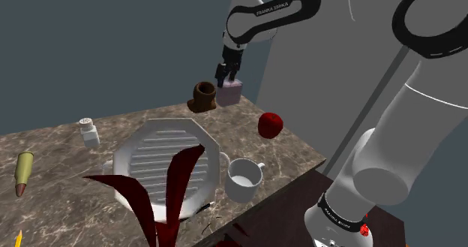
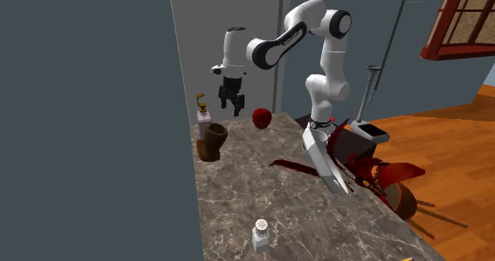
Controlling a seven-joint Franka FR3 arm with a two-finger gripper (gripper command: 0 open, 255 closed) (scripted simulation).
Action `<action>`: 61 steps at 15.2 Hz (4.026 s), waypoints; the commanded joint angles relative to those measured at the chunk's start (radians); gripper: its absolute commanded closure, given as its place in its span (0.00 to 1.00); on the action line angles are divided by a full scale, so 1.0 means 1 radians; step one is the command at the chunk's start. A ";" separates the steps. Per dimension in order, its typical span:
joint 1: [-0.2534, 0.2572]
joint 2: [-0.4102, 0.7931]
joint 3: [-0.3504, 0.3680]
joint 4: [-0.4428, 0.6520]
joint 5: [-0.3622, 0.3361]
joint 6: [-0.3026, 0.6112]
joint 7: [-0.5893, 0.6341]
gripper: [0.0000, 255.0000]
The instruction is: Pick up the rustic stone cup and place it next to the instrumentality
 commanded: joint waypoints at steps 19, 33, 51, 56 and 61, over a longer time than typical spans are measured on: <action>-0.011 0.306 0.007 0.215 0.034 0.119 -0.097 0.00; -0.011 0.295 0.006 0.228 0.033 0.096 -0.097 1.00; -0.010 0.238 0.004 0.394 0.028 -0.127 -0.099 1.00; -0.010 0.234 0.004 0.456 0.028 -0.193 -0.101 1.00; -0.011 0.236 0.004 0.526 0.029 -0.261 -0.103 1.00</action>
